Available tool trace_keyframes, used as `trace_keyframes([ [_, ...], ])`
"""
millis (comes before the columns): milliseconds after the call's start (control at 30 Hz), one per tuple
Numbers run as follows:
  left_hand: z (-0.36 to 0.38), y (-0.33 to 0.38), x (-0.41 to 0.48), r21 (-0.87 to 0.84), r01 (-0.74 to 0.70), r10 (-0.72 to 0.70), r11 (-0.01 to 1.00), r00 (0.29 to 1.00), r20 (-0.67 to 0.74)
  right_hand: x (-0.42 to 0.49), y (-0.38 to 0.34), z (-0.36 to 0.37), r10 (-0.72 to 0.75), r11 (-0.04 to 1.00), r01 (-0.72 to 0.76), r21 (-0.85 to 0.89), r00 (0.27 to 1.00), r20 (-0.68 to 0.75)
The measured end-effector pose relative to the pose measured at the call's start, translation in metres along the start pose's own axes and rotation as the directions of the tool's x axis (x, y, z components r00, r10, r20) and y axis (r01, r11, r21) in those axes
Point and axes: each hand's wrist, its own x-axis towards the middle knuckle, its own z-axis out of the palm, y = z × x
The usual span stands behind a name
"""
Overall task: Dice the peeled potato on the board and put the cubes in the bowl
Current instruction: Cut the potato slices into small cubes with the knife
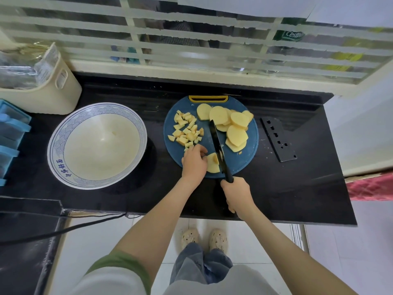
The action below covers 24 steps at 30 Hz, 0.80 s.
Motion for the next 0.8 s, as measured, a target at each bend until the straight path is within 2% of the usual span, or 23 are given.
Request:
trace_keyframes([
  [67, -0.005, -0.001, -0.004, -0.018, 0.069, -0.069, 0.997, 0.997, 0.025, -0.002, 0.001, 0.003, 0.013, 1.0, -0.013, -0.002, 1.0, 0.009],
  [133, -0.009, -0.001, -0.007, 0.046, 0.123, -0.127, 0.991, 0.988, 0.089, -0.003, 0.004, 0.005, 0.032, 0.999, -0.032, 0.011, 0.999, 0.004],
  [333, -0.009, 0.004, -0.001, 0.368, 0.059, -0.149, 0.928, 0.963, 0.223, -0.003, 0.005, 0.005, 0.035, 0.999, -0.034, 0.02, 0.999, -0.032],
  [500, -0.007, 0.008, 0.007, 0.398, 0.06, -0.168, 0.916, 0.955, 0.242, 0.0, 0.002, 0.001, 0.002, 0.999, -0.003, -0.033, 0.999, -0.034],
  [667, -0.008, 0.008, 0.003, 0.344, 0.123, -0.209, 0.931, 0.952, 0.224, 0.0, 0.006, 0.007, -0.021, 0.997, 0.02, -0.068, 1.0, -0.011],
  [800, -0.006, 0.009, 0.002, 0.348, 0.131, -0.214, 0.928, 0.953, 0.213, 0.001, 0.009, 0.011, 0.011, 0.996, -0.012, -0.092, 1.0, -0.008],
])
